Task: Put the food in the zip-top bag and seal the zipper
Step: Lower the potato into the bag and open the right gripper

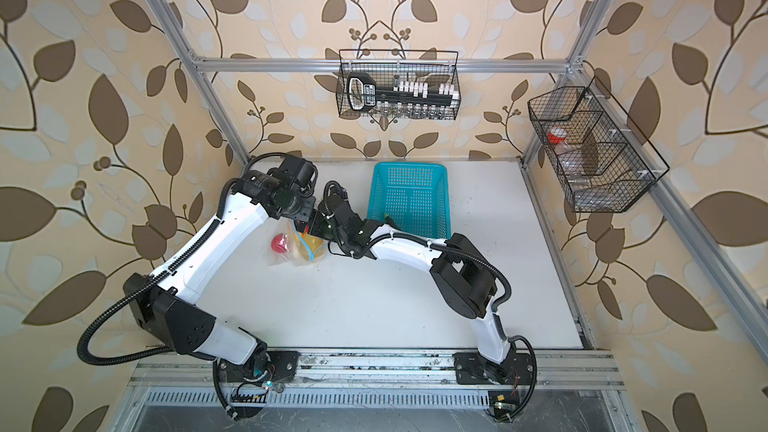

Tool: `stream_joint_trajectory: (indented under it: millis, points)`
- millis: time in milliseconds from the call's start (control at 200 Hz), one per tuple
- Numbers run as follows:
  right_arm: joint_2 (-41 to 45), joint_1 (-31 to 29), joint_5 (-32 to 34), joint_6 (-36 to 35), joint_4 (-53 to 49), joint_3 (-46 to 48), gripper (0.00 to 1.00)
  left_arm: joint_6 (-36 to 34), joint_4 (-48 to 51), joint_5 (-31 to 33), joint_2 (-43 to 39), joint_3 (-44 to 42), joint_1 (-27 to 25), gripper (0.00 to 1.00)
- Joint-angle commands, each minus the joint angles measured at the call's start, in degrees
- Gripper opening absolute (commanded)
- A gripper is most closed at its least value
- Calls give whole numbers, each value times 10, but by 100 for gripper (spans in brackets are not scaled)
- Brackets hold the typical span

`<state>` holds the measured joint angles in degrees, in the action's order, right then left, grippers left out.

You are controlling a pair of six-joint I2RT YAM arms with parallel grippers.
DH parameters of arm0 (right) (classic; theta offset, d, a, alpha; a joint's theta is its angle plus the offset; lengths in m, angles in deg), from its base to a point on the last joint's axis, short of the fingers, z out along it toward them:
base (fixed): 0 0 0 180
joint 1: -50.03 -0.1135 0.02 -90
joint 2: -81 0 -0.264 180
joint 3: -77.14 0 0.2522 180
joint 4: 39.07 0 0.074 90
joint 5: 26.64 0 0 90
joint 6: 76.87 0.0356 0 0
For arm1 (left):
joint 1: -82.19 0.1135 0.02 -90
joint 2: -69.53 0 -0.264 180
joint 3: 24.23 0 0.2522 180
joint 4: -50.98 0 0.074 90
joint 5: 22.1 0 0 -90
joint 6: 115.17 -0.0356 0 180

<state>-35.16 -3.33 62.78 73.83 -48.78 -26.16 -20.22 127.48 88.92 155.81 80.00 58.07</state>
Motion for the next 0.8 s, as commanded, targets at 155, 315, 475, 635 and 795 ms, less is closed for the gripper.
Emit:
stream_joint_trajectory:
  millis: [155, 315, 475, 635, 795]
  points:
    - [73, -24, 72, -31, -39, 25, 100, 11, 9, 8, -9, 24, 3, 0]
    - [96, -39, 123, -43, -105, 28, 100, 12, 7, 10, -8, 22, 3, 0]
    - [95, -39, 139, -38, -161, 20, 100, 11, 12, -2, -8, 25, 4, 0]
    - [113, -40, 162, -44, -191, 28, 100, 9, -2, 7, -21, 6, 4, 0]
    - [138, -40, 174, -47, -190, 51, 100, 9, -10, 6, -33, -7, 7, 0]
